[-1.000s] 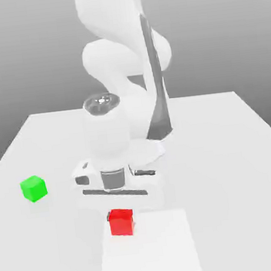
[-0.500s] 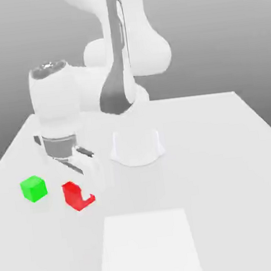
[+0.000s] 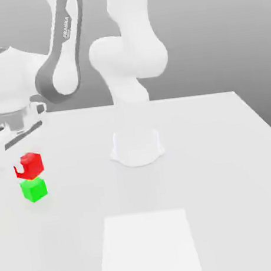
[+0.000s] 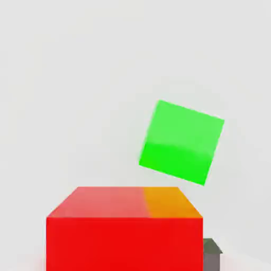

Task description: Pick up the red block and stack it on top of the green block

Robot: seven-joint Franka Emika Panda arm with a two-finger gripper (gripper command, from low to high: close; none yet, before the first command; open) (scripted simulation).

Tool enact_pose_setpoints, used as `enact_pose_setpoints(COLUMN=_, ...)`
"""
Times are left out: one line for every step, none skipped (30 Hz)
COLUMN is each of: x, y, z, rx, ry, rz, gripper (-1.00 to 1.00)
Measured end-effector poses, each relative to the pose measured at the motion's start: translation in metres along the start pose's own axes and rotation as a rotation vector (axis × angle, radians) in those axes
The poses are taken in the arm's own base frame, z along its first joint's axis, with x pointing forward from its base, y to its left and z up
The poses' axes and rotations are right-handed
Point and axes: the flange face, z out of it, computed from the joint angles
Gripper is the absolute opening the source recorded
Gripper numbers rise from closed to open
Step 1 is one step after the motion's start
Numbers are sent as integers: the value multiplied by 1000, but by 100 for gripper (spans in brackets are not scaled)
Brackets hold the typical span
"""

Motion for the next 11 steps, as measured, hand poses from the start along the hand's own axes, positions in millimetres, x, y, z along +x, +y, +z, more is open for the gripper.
enact_pose_setpoints(x=9, y=-4, z=0, rx=0, ry=0, rz=64, gripper=-100)
enact_pose_setpoints(x=14, y=-6, z=5, rx=0, ry=0, rz=97, gripper=-100)
enact_pose_setpoints(x=16, y=-7, z=12, rx=0, ry=0, rz=113, gripper=-100)
enact_pose_setpoints(x=17, y=-8, z=20, rx=0, ry=0, rz=121, gripper=-100)
enact_pose_setpoints(x=17, y=-8, z=29, rx=0, ry=0, rz=125, gripper=-100)
enact_pose_setpoints(x=17, y=-8, z=38, rx=-1, ry=-1, rz=126, gripper=-100)
enact_pose_setpoints(x=17, y=-8, z=47, rx=-1, ry=-1, rz=125, gripper=-100)
enact_pose_setpoints(x=16, y=-7, z=56, rx=0, ry=-1, rz=123, gripper=-100)
enact_pose_setpoints(x=17, y=-7, z=62, rx=0, ry=0, rz=124, gripper=100)
enact_pose_setpoints(x=17, y=-7, z=62, rx=0, ry=0, rz=124, gripper=100)
enact_pose_setpoints(x=17, y=-7, z=62, rx=0, ry=0, rz=124, gripper=100)
